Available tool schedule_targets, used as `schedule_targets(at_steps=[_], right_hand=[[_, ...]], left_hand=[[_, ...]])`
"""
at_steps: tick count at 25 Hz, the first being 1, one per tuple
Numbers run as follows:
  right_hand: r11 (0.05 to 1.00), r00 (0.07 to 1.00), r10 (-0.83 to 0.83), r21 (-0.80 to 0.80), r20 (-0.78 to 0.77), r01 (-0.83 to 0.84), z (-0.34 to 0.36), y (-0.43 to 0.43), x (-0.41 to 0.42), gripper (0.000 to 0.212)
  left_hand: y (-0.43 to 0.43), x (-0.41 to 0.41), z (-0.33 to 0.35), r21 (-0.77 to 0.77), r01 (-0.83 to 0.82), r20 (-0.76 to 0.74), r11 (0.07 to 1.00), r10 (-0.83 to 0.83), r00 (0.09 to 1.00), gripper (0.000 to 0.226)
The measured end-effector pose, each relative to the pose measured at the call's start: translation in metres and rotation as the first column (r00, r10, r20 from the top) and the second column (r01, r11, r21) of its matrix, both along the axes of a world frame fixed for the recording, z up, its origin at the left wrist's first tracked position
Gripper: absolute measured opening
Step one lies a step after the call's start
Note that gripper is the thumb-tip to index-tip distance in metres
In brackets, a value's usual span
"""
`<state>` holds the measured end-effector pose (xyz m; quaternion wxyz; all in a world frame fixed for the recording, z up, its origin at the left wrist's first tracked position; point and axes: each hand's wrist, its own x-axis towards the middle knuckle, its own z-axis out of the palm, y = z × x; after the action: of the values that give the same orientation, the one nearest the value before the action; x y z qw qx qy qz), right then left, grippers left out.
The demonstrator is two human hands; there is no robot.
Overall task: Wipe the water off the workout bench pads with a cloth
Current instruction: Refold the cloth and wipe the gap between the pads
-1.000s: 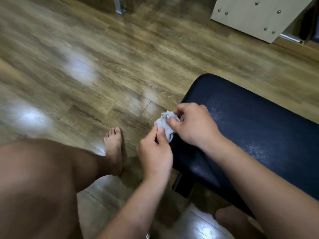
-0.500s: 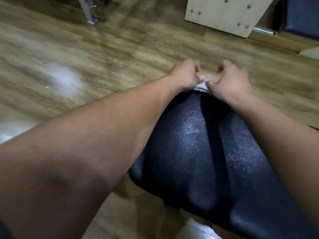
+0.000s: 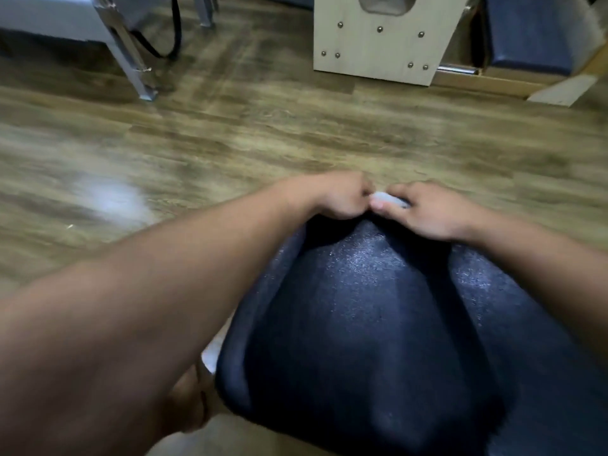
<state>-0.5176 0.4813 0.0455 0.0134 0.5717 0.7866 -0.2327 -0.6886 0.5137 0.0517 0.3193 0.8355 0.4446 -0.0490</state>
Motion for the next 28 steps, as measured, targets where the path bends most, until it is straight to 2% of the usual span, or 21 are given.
schedule_targets(at_steps=[3, 4, 6, 8, 12, 15, 19, 23, 24, 26, 28], right_hand=[[0.982, 0.989, -0.145, -0.117, 0.020, 0.146, 0.012, -0.022, 0.067, 0.054], [0.976, 0.985, -0.170, -0.138, 0.022, 0.171, 0.016, -0.024, 0.077, 0.057], [0.969, 0.978, -0.207, -0.138, 0.002, 0.206, 0.018, -0.017, 0.066, 0.058], [0.980, 0.985, -0.173, -0.104, -0.030, 0.169, 0.010, -0.001, 0.024, 0.059], [0.999, 0.998, 0.034, 0.014, -0.052, -0.033, -0.016, 0.019, -0.058, 0.053], [0.996, 0.993, 0.064, 0.073, -0.101, -0.057, -0.016, 0.007, -0.039, 0.044], [0.995, 1.000, -0.016, 0.100, -0.018, 0.018, -0.008, -0.036, 0.091, 0.032], [0.966, 0.952, -0.259, 0.044, 0.164, 0.255, 0.011, -0.093, 0.231, 0.023], [0.956, 0.932, -0.294, 0.054, 0.212, 0.289, 0.014, -0.097, 0.243, 0.024], [0.949, 0.901, -0.315, 0.113, 0.298, 0.294, 0.013, -0.093, 0.228, 0.027], [0.959, 0.931, -0.272, 0.144, 0.242, 0.243, 0.003, -0.081, 0.182, 0.038]], left_hand=[[-0.003, 0.076, -0.003, -0.047, 0.116, -0.041, 0.992, -0.118, 0.992, 0.033], [-0.002, 0.088, -0.003, -0.038, 0.164, -0.068, 0.986, -0.166, 0.984, 0.036], [0.004, 0.080, -0.002, -0.049, 0.216, -0.007, 0.975, -0.217, 0.976, 0.036], [0.009, 0.042, 0.002, -0.024, 0.196, -0.012, 0.980, -0.196, 0.981, 0.033], [0.015, -0.047, 0.018, 0.016, 0.050, -0.230, 0.999, -0.045, 0.972, 0.033], [-0.002, -0.040, 0.017, 0.083, 0.023, -0.284, 0.996, 0.001, 0.959, 0.036], [-0.035, 0.087, 0.005, 0.134, 0.086, -0.170, 0.987, -0.063, 0.983, 0.045], [-0.091, 0.230, 0.004, 0.221, 0.212, -0.136, 0.952, -0.185, 0.973, 0.042], [-0.101, 0.244, 0.003, 0.238, 0.209, -0.126, 0.948, -0.184, 0.975, 0.042], [-0.108, 0.240, 0.002, 0.215, 0.128, 0.013, 0.968, -0.134, 0.991, 0.041], [-0.113, 0.206, 0.007, 0.222, 0.000, 0.045, 0.975, -0.010, 0.999, 0.046]])
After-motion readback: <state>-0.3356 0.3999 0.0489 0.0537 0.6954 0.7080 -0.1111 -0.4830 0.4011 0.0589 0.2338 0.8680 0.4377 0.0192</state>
